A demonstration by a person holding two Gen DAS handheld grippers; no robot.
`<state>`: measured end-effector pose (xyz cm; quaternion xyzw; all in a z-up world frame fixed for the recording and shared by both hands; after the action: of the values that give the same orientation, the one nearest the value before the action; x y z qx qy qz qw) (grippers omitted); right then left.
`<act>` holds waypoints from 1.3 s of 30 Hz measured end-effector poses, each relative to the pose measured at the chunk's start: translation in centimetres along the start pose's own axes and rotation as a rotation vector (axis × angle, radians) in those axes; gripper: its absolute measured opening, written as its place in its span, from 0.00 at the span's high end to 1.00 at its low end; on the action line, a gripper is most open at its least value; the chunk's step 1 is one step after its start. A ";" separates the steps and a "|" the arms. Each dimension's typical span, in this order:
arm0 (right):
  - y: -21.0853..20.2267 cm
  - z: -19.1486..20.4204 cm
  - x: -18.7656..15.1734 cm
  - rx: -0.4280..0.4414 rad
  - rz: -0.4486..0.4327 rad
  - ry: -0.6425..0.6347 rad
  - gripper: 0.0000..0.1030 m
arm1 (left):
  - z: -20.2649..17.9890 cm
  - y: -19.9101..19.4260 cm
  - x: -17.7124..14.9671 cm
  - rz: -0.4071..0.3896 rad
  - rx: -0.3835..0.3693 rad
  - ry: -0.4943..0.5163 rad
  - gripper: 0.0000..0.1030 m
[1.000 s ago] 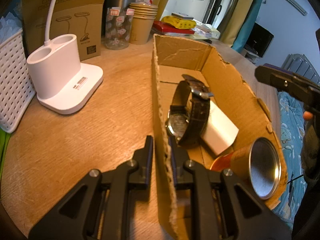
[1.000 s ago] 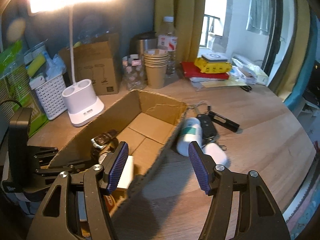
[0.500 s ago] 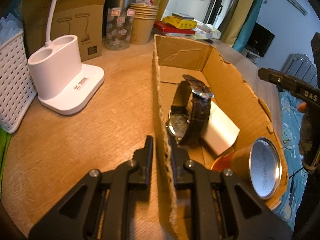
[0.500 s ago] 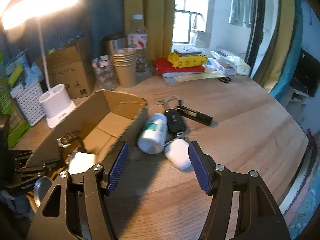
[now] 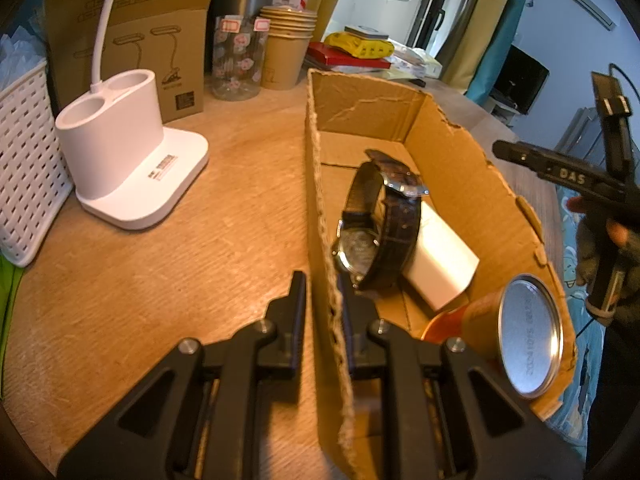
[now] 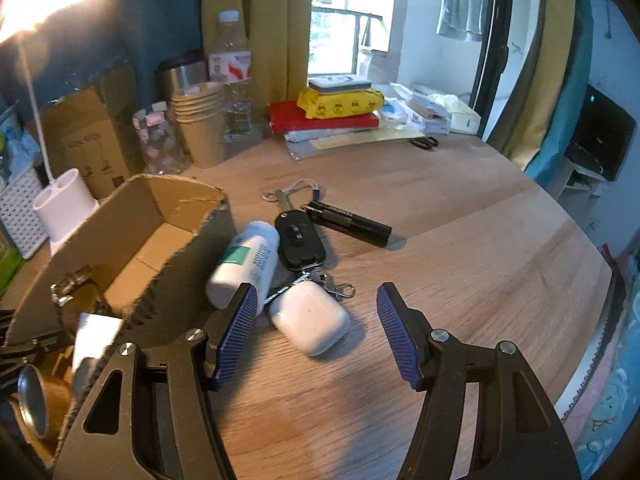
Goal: Organize rigid objects
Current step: 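Move the right tool to the white earbuds case and close on it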
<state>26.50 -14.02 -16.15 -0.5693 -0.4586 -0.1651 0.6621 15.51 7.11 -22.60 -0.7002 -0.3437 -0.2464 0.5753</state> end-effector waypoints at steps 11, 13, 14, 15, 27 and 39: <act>3.6 -0.2 -1.8 0.016 0.064 -0.004 0.36 | 0.0 0.1 0.0 0.001 -0.001 0.000 0.84; 4.0 -0.1 -2.1 0.017 0.074 -0.005 0.36 | 0.0 0.1 0.0 0.001 -0.001 0.000 0.84; 4.1 -0.1 -2.2 0.017 0.076 -0.005 0.36 | 0.0 0.1 0.0 0.001 -0.001 0.000 0.84; 4.2 0.0 -2.3 0.016 0.078 -0.008 0.36 | 0.0 0.1 0.0 0.001 0.000 0.001 0.84; 5.3 0.5 -3.1 0.018 0.100 -0.023 0.36 | 0.1 0.0 0.0 0.000 0.000 0.000 0.84; 5.2 0.7 -3.2 0.018 0.103 -0.031 0.41 | 0.1 0.0 0.0 0.000 0.001 0.001 0.84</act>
<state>28.37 -12.82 -21.93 -0.5885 -0.4405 -0.1176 0.6676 15.57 7.18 -22.61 -0.6999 -0.3435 -0.2464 0.5757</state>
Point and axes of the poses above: each gripper's, at about its wrist camera, not at the fingertips, and y roughly the way its jaws point, z to its left, x to its top, the point moved 6 cm from there along y, roughly the way its jaws point, and after that the axes turned 10 degrees about -z, right-handed, at the moved point
